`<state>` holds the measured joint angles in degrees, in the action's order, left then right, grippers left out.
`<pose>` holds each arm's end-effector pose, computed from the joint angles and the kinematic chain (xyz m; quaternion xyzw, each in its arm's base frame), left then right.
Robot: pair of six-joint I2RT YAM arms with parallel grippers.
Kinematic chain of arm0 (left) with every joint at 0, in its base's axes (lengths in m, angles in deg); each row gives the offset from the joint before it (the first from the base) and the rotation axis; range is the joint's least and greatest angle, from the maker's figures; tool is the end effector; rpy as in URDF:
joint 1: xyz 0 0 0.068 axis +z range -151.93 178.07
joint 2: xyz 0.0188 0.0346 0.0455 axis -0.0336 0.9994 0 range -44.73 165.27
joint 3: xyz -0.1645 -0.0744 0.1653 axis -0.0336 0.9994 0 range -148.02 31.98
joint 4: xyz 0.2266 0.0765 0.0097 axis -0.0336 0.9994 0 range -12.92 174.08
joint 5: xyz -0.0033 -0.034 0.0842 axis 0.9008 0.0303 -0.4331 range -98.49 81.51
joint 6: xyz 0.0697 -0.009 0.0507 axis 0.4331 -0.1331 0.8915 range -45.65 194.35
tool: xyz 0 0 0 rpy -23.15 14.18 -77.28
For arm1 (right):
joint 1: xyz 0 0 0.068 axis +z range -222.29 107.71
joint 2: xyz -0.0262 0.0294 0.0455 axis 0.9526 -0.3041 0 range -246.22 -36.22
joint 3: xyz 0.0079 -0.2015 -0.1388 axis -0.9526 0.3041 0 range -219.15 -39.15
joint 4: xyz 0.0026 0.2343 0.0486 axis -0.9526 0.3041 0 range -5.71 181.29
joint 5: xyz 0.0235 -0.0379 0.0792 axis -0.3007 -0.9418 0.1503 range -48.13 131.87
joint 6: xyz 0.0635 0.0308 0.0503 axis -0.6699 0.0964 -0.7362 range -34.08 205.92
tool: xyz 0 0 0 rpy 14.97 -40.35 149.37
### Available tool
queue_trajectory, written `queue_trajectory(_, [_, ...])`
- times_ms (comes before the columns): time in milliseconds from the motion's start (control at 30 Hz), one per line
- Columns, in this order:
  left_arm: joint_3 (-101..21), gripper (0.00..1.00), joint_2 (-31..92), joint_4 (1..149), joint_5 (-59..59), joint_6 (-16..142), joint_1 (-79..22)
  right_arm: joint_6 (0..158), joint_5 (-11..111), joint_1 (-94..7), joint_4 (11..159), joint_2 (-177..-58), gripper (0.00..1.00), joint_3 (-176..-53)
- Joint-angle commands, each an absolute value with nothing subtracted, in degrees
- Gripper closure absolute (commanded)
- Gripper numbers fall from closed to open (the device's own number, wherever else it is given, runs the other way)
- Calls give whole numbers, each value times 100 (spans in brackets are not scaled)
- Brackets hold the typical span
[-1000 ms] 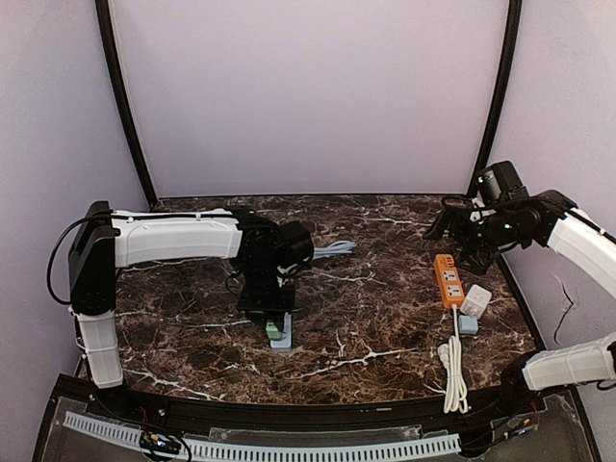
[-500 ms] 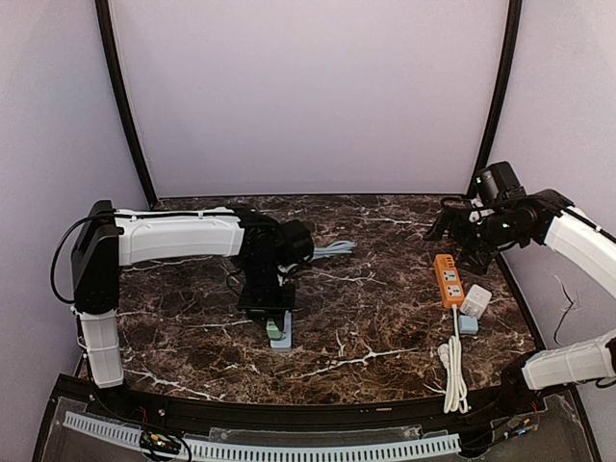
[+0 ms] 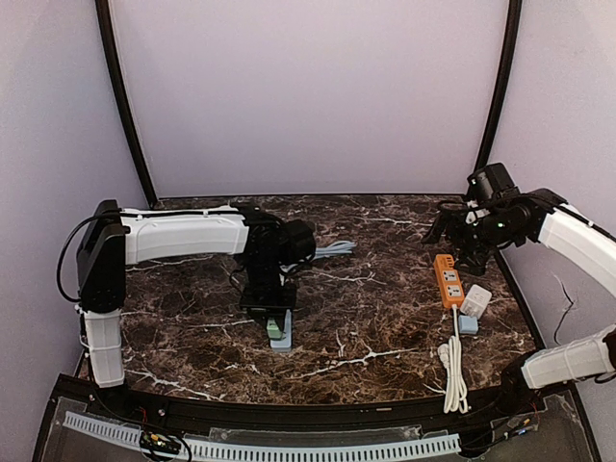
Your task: Insert the plug
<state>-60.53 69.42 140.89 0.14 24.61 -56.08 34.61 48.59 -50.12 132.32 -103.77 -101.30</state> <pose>0.1990 -0.2950 0.1528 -0.0414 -0.9955 0.0775 0.0348 0.2241 0.1010 0.2490 0.2206 0.9221 0.2319 0.2176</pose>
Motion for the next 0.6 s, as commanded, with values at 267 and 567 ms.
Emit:
queue_trajectory(267, [-6033,99,7436,14328,-158,2351,-5485,3660,4969,-5120,13149,-10607,2,-10241])
queue_trajectory(567, [-6136,99,7459,14416,-496,1906,-5477,3727,5075,-5128,13149,-10739,1,-10261])
